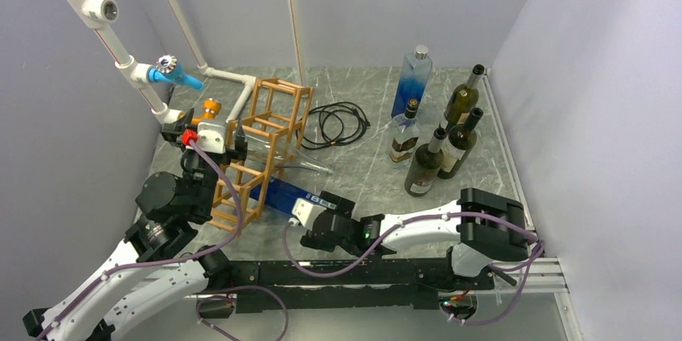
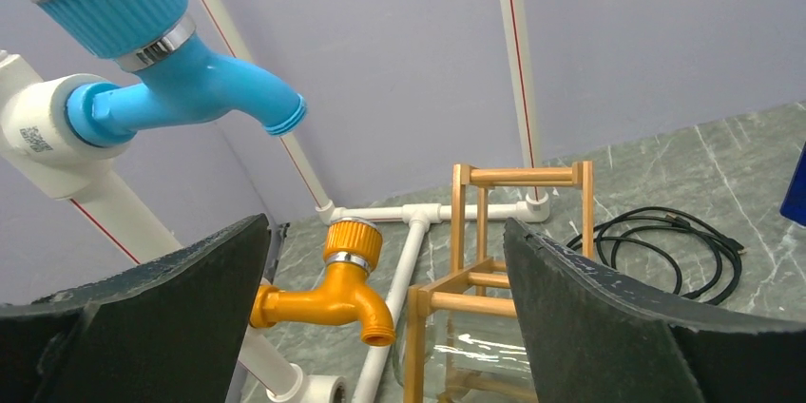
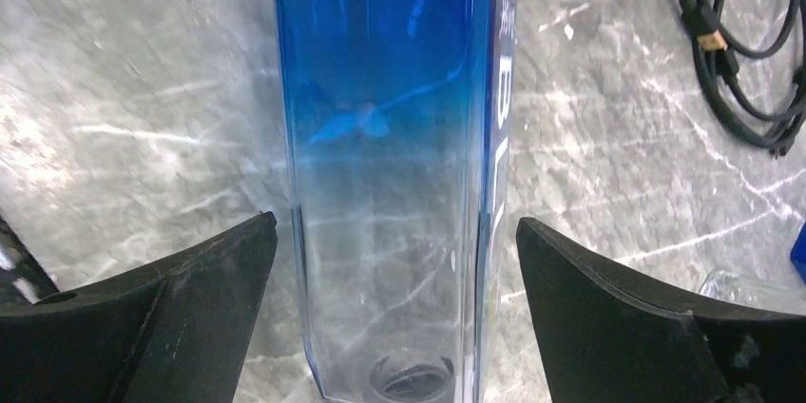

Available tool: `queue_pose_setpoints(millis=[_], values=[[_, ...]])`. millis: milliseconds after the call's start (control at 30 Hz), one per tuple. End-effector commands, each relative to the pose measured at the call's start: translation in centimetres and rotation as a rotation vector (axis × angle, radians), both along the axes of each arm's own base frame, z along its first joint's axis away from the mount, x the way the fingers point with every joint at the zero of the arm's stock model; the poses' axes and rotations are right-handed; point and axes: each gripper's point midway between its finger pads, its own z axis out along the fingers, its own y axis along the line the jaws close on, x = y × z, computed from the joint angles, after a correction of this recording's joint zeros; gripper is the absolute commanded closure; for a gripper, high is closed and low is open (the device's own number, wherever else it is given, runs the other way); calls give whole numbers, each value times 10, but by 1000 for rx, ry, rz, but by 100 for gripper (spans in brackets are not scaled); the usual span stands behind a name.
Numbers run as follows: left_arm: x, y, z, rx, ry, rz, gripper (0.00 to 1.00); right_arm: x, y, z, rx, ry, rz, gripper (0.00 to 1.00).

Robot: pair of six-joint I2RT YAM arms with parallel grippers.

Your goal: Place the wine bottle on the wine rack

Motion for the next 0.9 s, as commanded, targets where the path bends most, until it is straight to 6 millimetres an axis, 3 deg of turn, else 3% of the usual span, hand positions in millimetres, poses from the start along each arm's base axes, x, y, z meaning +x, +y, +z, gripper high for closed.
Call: queue_pose_setpoints(millis=[0, 200, 433, 767, 867], values=[[-3, 2, 17, -60, -25, -6, 1, 6, -9, 9, 48, -33, -69, 0], [0, -1, 15, -52, -16, -10, 1, 13, -17, -3, 9, -89, -90, 6], [0, 0, 14, -51, -21, -3, 0, 14, -4, -4, -26, -149, -38, 38], [-1, 2, 15, -52, -24, 2, 0, 17, 17, 34, -29, -209, 32, 82], [-2, 4, 16, -58, -29, 2, 0, 17, 26, 47, -19, -209, 53, 85]])
